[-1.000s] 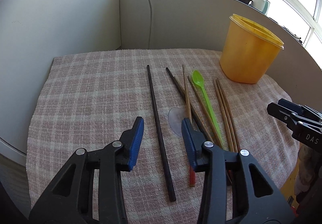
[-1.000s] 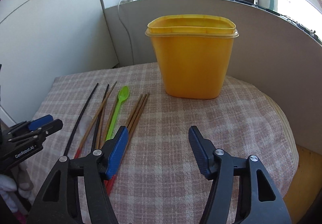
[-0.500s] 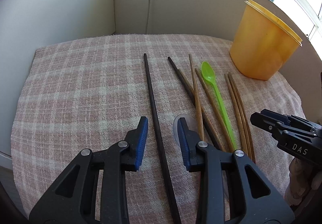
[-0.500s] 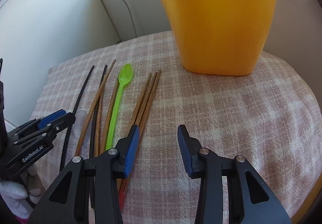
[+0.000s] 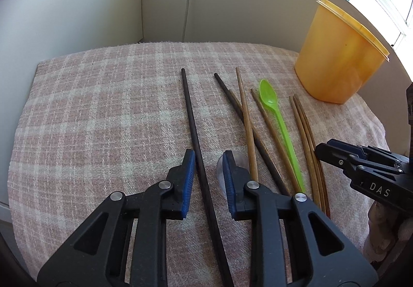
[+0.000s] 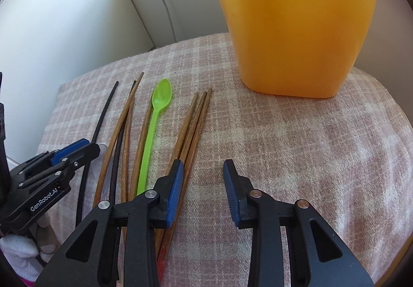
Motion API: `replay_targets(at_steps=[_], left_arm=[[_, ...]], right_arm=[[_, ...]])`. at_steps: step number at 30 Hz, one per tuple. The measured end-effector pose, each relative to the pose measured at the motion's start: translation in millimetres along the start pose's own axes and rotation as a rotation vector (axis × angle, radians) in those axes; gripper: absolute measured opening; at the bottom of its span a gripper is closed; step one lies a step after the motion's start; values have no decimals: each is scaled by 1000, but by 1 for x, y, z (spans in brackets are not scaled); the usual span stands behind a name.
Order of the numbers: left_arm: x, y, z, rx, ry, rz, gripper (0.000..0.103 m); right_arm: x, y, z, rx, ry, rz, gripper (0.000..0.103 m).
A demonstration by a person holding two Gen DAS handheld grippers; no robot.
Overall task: Organize utensils
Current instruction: 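Lower and close the right tool on a red-tipped wooden chopstick while the left tool grips a black chopstick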
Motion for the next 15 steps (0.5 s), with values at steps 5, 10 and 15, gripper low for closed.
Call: replay_targets(at_steps=[5, 10, 15], left_arm=[[0, -5, -3, -1, -1, 7, 20], [-4, -17, -4, -7, 4, 16, 19], [-5, -27, -10, -11, -5, 13, 19]], right_arm=[[1, 2, -1, 6, -7, -1, 28], [4, 4, -4, 16, -14, -7, 24], [5, 6, -6, 18, -26, -8, 24]])
Point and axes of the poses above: each gripper's, at about its wrist camera, not at the fingertips, and x roughly the way its jaws point, y to its right, z to its underside, the point moved 4 cm from there along x, roughly the way its jaws point, and after that the axes turned 10 degrees about -x, right-handed, at the moved point
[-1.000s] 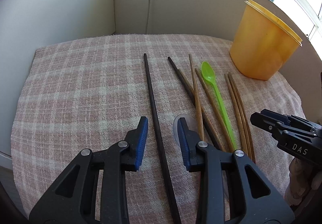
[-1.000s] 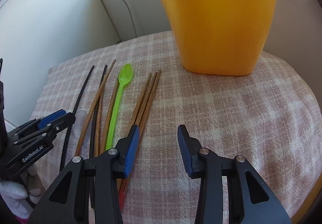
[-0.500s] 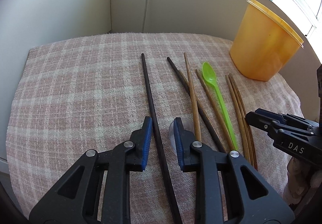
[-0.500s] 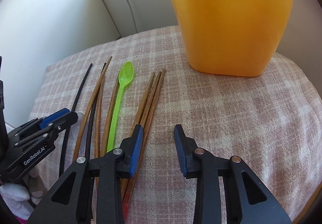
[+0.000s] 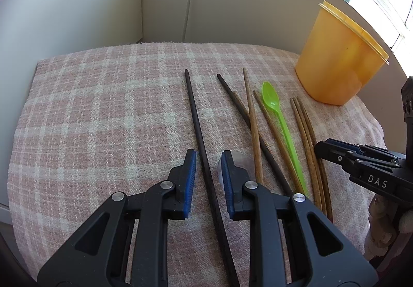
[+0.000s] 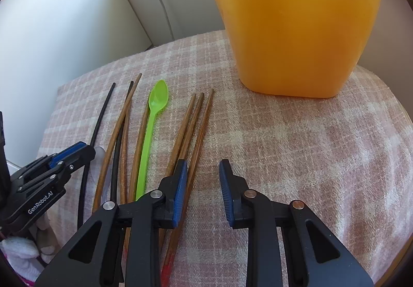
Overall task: Organize utensils
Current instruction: 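Lower and close the right tool on a red-tipped wooden chopstick while the left tool grips a black chopstick, then lift both held chopsticks upright and carry them over the yellow container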
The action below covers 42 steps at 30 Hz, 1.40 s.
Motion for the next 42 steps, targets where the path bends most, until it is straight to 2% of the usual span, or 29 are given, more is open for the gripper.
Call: replay_targets(at_steps=[6, 10, 13, 15, 16, 23, 25, 30, 37, 42], left_arm=[[7, -2, -19, -1, -62, -10, 21], [18, -9, -40, -19, -113, 18, 21], [25, -19, -60, -27, -138, 39, 8], [27, -26, -70, -34, -150, 57, 8], [27, -29, -73, -34, -151, 60, 7], [18, -45, -85, -52, -131, 62, 6], [7, -60, -79, -62, -116, 62, 5], [-18, -83, -89, -89, -78, 86, 4], [-64, -88, -97, -83, -13, 152, 4], [-99, -82, -99, -66, 43, 194, 4]], right_arm=[[5, -5, -3, -32, -22, 17, 24], [6, -7, -2, -79, -45, 28, 21], [6, -5, -2, -83, -67, 22, 16], [10, -7, -6, -83, -82, 13, 9], [11, -7, -7, -78, -86, 7, 9], [8, 1, -10, -27, -90, -60, 5], [4, 3, -11, -26, -83, -71, 5], [-11, 4, -6, -37, -57, -80, 5], [-36, 0, -5, -56, 2, -100, 5], [-67, -2, -3, -90, 79, -91, 5]])
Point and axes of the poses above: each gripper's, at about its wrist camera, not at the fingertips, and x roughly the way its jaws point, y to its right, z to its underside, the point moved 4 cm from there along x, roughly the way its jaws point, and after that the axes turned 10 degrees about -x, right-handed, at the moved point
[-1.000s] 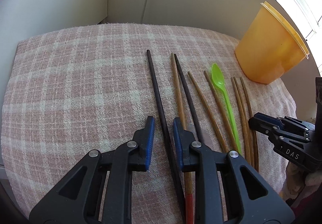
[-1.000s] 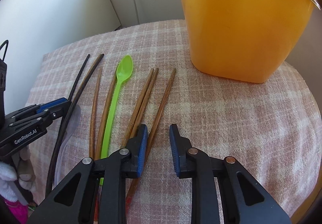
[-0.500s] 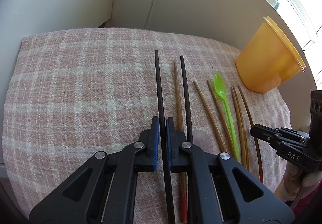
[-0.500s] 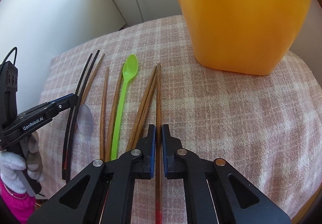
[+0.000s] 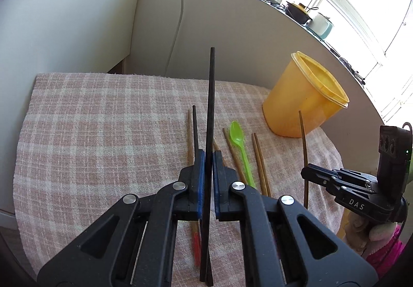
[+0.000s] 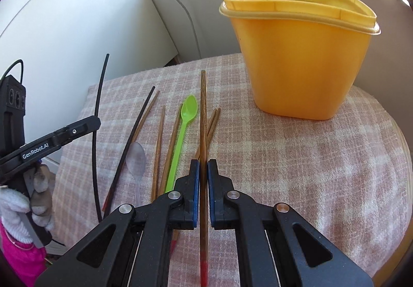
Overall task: Organize utensils
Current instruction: 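Lift both held chopsticks upright and carry them over the yellow container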
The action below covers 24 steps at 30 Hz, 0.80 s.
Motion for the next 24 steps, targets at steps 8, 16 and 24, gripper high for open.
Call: replay_targets(at_steps=[8, 16, 24], left_arm=[[-42, 26, -6, 48, 73, 62, 4], [-48, 98, 6, 121, 147, 95, 4], [-62, 127, -2, 136, 199, 150, 4]], right_arm=[[-48, 0, 0, -44, 113, 2, 5], [-85, -1, -17, -112, 247, 66, 5], [-104, -9, -28, -136, 350, 93, 5]])
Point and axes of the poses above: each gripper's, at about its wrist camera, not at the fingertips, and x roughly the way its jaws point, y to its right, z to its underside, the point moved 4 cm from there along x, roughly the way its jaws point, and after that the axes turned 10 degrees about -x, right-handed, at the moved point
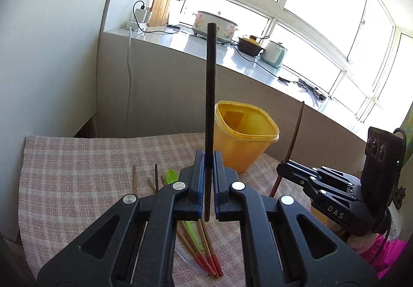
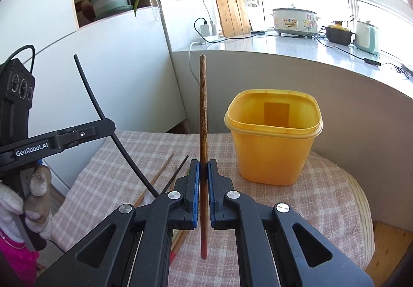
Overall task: Organize utensils
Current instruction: 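Lift both held chopsticks upright and carry them over the yellow container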
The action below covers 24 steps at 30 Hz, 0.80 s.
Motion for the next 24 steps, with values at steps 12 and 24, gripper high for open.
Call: replay_targets(at_steps=[12, 24], left_arm=[[6, 37, -43, 22, 83, 71, 4], [34, 58, -96, 19, 130, 95, 4]], right_arm=[[-20, 26, -43, 0, 135, 54, 5], [-27, 63, -88, 11, 240, 149, 5]])
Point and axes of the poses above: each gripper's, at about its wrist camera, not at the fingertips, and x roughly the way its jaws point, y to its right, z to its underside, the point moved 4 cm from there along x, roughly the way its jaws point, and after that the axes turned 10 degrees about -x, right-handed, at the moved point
